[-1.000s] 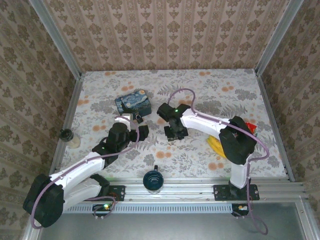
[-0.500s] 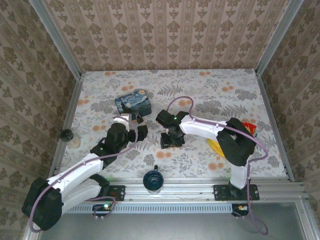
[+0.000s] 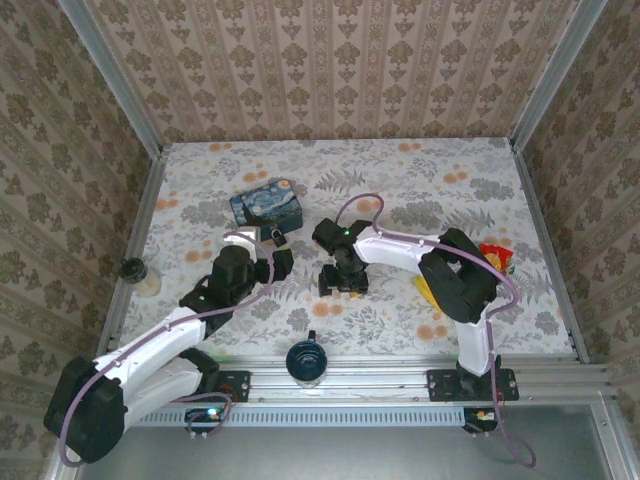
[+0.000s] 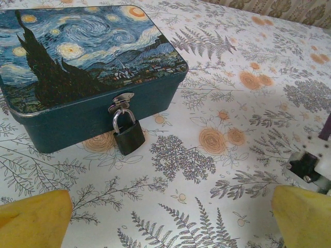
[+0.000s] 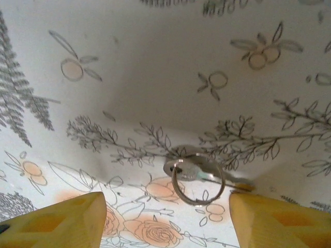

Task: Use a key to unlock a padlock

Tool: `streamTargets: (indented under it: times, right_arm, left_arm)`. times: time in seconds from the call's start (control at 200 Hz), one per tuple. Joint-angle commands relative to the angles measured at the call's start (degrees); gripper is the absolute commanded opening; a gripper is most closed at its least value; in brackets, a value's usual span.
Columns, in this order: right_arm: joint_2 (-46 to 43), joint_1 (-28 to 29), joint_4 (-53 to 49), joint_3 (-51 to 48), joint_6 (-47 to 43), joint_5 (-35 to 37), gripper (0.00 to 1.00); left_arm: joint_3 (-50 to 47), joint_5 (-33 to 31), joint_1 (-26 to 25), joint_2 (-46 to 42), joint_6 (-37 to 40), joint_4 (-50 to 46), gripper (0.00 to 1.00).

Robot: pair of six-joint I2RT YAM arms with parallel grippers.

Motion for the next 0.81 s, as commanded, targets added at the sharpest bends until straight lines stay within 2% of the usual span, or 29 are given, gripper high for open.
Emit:
streamTargets:
  times: [0.0, 0.14, 0.295, 0.46, 0.8]
  right_arm:
    - [4.10, -1.83, 3.46, 4.85, -2.38, 5.16, 0.67]
    - [8.53, -0.54, 4.06, 11.66, -3.51, 2.82, 0.65]
    - [10.92, 0.23, -1.68, 17.73, -5.43, 6.04, 0.55]
    - [6.28, 0.19, -4.90, 14.70, -6.99, 11.58, 0.54]
    - [0.87, -0.71, -5.81, 7.89, -11.79, 11.40, 0.44]
  left_arm:
    - [-0.59, -1.43, 0.61, -1.05, 0.66, -1.19, 1.00]
    - [-0.48, -1.44, 1.00, -1.00, 0.94, -1.02, 1.00]
    - [-0.33, -1.01, 1.26, -1.29, 1.14, -0.95, 1.00]
    - [-0.76, -0.91, 1.36, -1.99, 1.25, -1.26, 1.00]
    - [-1.02, -0.39, 1.54, -2.55, 0.96, -1.17, 1.00]
